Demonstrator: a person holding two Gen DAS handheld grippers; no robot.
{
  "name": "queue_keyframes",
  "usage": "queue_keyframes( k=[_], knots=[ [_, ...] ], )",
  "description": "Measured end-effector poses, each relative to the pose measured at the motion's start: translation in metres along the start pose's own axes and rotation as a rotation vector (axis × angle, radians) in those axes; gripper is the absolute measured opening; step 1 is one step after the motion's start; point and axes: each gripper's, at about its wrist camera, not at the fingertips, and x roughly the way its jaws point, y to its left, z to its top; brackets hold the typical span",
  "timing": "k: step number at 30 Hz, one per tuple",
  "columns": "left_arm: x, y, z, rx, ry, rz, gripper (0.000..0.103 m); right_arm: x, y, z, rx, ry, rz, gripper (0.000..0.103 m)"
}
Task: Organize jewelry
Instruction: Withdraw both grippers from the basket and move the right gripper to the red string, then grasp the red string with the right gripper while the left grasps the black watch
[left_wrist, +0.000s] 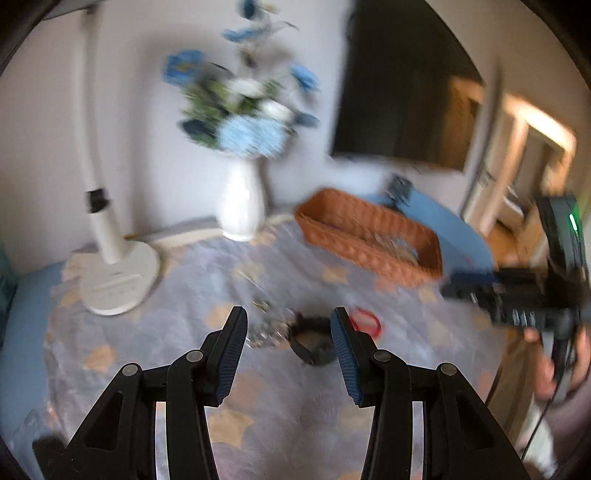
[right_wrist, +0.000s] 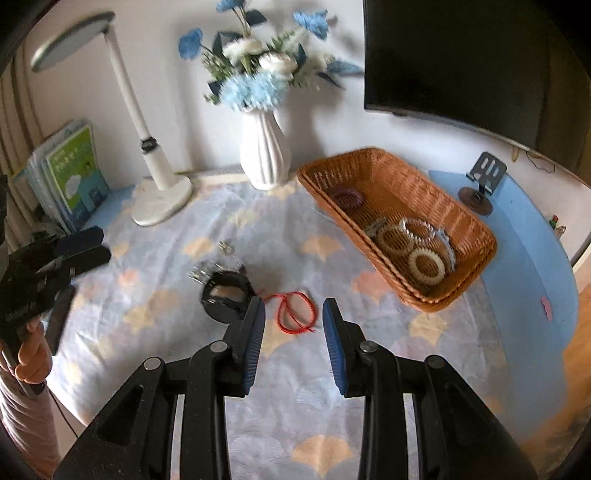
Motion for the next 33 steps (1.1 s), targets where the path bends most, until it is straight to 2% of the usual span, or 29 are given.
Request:
queue_keyframes(
  k=[2,5,10,14,16,17,18,19,20,25,30,33],
  knots=[
    [0.018,-0.007,-0.009,0.063,0.042,-0.015,0.049,0.018,-0.004,-0.005,0.005,0.031,-0.006,0.035],
    [0.045,-0.008,-0.019,0.107,0.106,-0.031,0.049,0.054,-0.010,-0.012,0.006,0.073,0.004,0.035],
    [0.082,0.008,-0.028,0.095,0.196,-0.092,0.049,0.110,-0.014,-0.013,-0.002,0.154,0.009,0.034],
    [0.098,0.010,-0.034,0.072,0.224,-0.146,0.049,0.139,-0.010,-0.010,-0.029,0.162,-0.009,0.034],
    [0.106,0.006,-0.036,0.082,0.243,-0.158,0.049,0.142,-0.002,-0.010,-0.077,0.149,-0.030,0.032],
    [0.111,0.003,-0.037,0.088,0.255,-0.166,0.049,0.143,0.004,-0.012,-0.116,0.137,-0.060,0.021],
    [0.115,0.000,-0.037,0.092,0.267,-0.171,0.049,0.143,0.007,-0.014,-0.135,0.129,-0.065,0.016],
    [0.118,-0.002,-0.037,0.094,0.275,-0.170,0.049,0.142,0.009,-0.015,-0.146,0.127,-0.062,0.006],
    [0.122,-0.004,-0.038,0.093,0.286,-0.173,0.049,0.139,0.008,-0.018,-0.154,0.127,-0.072,0.004],
    [0.128,-0.017,-0.041,0.102,0.305,-0.220,0.049,0.117,-0.022,-0.032,-0.110,0.137,-0.114,0.004],
    [0.119,-0.043,-0.041,0.137,0.313,-0.395,0.049,0.091,-0.074,-0.053,0.003,0.146,-0.198,0.004],
    [0.114,-0.061,-0.039,0.196,0.300,-0.377,0.049,0.084,-0.092,-0.060,0.050,0.134,-0.187,0.004]
  ],
)
